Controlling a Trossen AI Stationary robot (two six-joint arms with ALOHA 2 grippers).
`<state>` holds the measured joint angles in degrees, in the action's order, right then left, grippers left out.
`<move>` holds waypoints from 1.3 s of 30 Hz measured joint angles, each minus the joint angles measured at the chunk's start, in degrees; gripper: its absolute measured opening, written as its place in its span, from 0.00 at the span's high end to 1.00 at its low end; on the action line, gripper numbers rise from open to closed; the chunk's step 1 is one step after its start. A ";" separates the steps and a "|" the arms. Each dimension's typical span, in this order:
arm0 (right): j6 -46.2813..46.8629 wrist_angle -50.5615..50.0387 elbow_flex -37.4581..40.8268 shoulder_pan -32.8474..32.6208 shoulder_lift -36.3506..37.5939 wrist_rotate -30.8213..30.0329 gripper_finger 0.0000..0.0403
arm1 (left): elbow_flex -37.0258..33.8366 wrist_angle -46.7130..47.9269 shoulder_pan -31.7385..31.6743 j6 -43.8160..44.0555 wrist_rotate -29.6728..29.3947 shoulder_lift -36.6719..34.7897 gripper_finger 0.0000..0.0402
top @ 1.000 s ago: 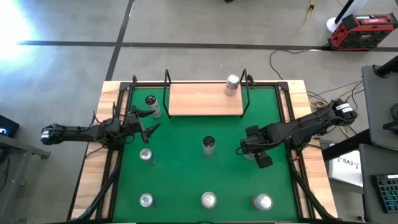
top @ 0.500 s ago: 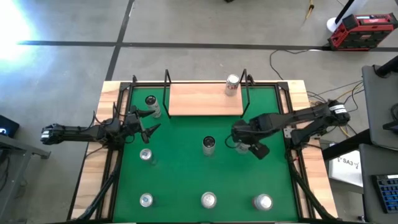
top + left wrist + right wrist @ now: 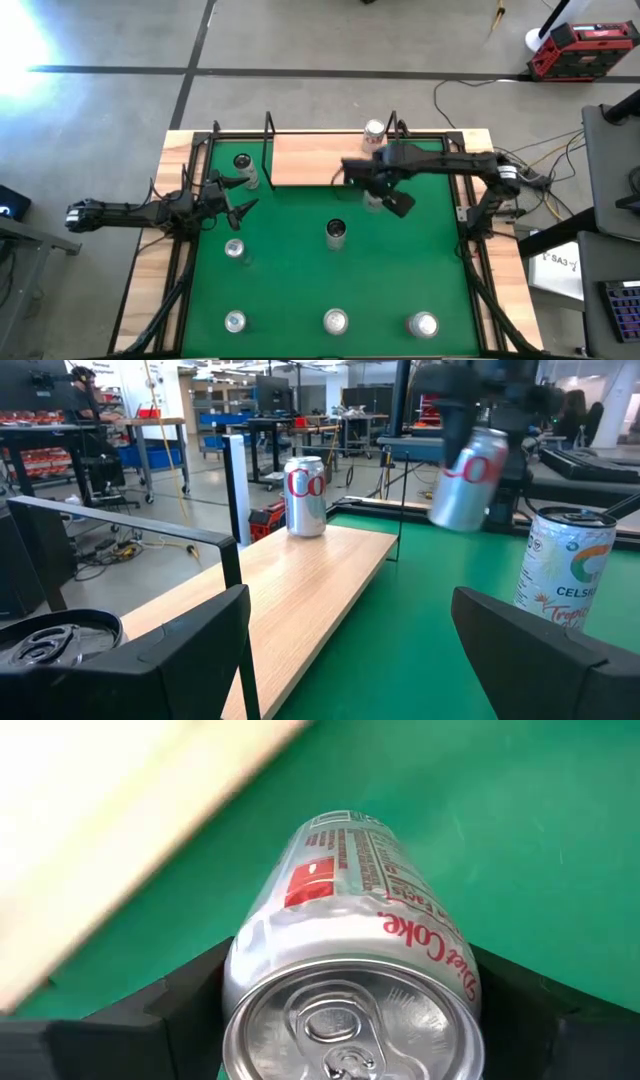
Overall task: Place canned beverage on shelf
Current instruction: Put the silver soda can on the shelf aligned with the other silver soda can
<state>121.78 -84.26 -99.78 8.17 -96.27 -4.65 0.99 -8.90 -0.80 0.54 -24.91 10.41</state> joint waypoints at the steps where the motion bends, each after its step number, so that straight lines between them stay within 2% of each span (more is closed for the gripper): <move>1: -1.30 -0.80 -0.91 1.27 -0.55 0.00 0.24 | 0.00 0.02 0.02 -0.02 0.00 0.00 0.17; 9: -13.99 -0.48 -3.09 12.08 -4.00 4.29 0.24 | 0.01 0.01 0.01 0.00 0.00 0.00 0.17; 16: -20.54 2.31 -3.02 18.15 -6.24 6.72 0.24 | 0.00 0.00 0.00 0.00 0.00 0.06 0.17; 28: -25.33 5.03 -3.01 23.96 -7.69 6.47 0.24 | 0.00 0.00 0.01 0.00 0.00 0.06 0.17; 39: -26.44 5.84 -2.98 24.49 -8.86 7.50 0.24 | 0.01 0.01 0.01 0.00 0.00 0.04 0.17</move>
<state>95.33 -78.42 -102.76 32.67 -105.13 2.85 1.01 -8.90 -0.79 0.54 -24.91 10.46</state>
